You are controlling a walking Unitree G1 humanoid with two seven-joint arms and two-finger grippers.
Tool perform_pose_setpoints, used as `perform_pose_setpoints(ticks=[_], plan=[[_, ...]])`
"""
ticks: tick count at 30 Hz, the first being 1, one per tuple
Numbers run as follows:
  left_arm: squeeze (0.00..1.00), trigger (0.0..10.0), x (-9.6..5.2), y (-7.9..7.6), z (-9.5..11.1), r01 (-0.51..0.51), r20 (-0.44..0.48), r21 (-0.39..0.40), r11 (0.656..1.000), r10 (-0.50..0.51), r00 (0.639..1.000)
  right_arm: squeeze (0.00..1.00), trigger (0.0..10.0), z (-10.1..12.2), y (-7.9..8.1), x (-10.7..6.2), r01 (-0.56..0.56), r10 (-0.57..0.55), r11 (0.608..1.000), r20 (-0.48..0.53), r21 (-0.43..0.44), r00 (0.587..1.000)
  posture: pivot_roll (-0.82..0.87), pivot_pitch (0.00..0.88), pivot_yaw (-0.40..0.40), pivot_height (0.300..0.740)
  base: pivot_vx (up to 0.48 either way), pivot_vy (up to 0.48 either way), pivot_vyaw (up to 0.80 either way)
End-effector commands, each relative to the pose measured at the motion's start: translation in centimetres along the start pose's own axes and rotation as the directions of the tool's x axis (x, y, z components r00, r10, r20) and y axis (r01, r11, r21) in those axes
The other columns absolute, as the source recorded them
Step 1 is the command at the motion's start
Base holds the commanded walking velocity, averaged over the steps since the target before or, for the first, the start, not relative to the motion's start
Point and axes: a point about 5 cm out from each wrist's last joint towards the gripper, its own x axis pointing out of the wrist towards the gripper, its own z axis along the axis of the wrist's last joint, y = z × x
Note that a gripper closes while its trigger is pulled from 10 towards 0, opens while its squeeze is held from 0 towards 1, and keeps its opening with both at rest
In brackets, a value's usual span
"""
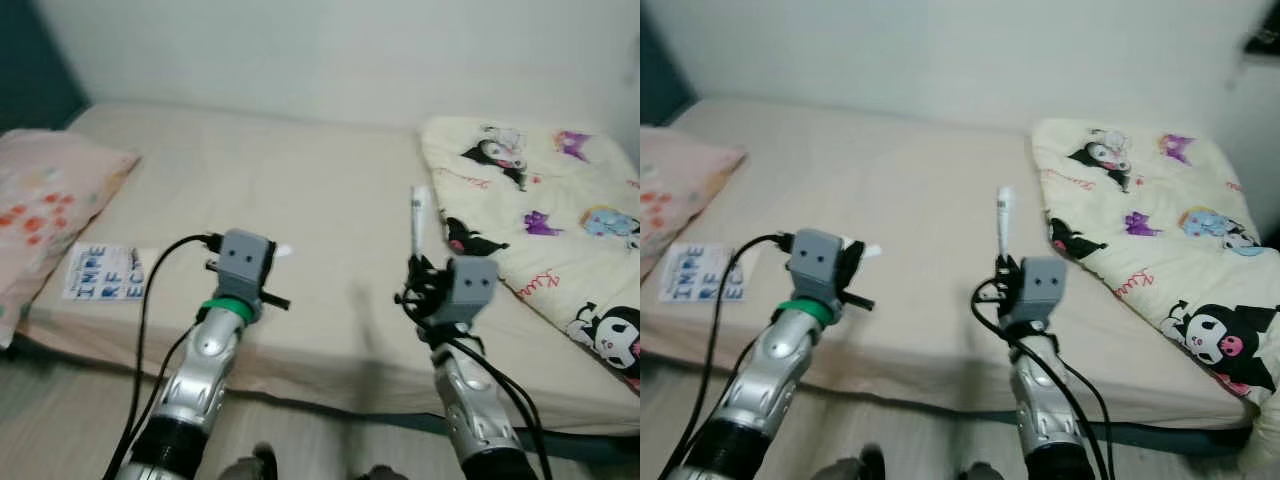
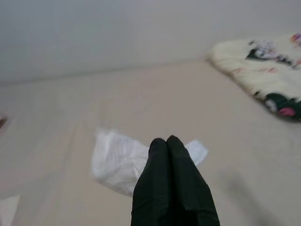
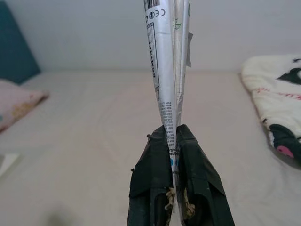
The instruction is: Clean up the room
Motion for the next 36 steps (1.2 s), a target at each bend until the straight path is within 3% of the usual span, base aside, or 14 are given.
perform_pose_setpoints(ticks=[1,12,25,36], plan=[[0.00,10.0,0.0,-0.3,-0.2,0.011,-0.007,0.013,1.000,-0.011,1.000,0.00,10.0,-0.5,0.0,-0.4,0.010,-0.009,1.000,-0.019,0.016,1.000,-0.05,0.024,0.034,0.720,-0.304,0.000,0.00],[0.00,10.0,0.0,-0.2,-0.2,0.015,-0.006,0.017,1.000,-0.014,1.000,0.00,10.0,-0.6,0.0,-0.3,-0.009,0.011,0.999,-0.025,0.054,1.000,-0.04,0.021,0.033,0.720,-0.166,0.000,0.00],[0.00,10.0,0.2,0.2,0.0,0.021,-0.016,0.034,0.999,-0.020,1.000,0.00,10.0,-1.1,-0.5,-0.4,-0.002,0.004,0.999,-0.055,0.047,0.998,-0.04,0.012,0.037,0.720,0.000,0.000,0.74],[0.00,10.0,-0.7,0.3,-1.9,0.032,-0.084,0.059,0.998,-0.027,0.996,0.00,10.0,-2.7,-1.2,-1.6,0.018,-0.015,0.999,-0.120,0.030,0.993,-0.05,0.022,0.034,0.720,0.000,0.000,0.72]])
